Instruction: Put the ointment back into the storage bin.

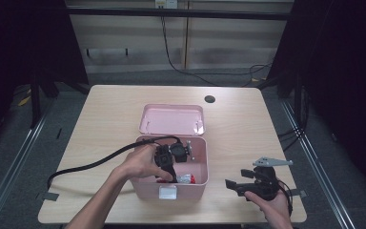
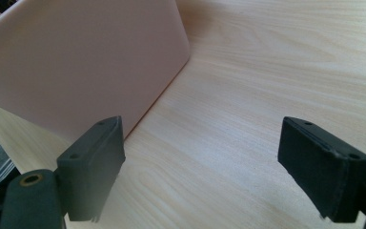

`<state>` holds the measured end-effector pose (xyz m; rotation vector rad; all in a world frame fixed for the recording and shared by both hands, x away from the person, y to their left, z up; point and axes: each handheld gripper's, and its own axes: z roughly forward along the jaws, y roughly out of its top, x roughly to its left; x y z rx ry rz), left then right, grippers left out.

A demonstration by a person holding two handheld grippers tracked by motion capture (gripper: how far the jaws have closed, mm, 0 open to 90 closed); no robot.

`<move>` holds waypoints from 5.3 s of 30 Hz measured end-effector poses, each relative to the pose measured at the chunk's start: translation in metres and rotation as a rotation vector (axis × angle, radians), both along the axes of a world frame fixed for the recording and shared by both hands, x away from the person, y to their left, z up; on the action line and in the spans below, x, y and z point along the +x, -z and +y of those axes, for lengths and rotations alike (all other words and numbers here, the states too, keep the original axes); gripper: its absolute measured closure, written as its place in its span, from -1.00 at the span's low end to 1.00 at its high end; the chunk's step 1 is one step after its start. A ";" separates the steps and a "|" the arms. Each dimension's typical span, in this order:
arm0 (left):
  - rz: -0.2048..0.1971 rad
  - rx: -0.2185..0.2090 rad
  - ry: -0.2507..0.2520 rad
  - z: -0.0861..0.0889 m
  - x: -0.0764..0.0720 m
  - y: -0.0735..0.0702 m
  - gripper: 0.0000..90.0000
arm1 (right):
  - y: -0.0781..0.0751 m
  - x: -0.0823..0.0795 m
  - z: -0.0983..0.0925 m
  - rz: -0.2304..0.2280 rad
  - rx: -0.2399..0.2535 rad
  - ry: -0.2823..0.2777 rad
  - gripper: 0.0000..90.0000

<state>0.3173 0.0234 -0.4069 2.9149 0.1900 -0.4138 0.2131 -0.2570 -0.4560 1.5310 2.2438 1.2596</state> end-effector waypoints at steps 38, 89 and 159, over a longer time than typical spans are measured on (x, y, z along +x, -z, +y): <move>0.140 0.063 0.030 -0.007 0.007 0.037 0.56 | 0.000 0.000 -0.001 0.007 -0.002 0.005 -0.65; -0.033 -0.084 -0.114 0.020 0.005 -0.021 0.30 | -0.001 0.000 0.000 -0.001 -0.017 0.011 -0.64; -0.172 -0.338 -0.355 0.176 -0.015 -0.072 -0.13 | 0.000 0.000 -0.001 0.004 -0.015 0.026 -0.65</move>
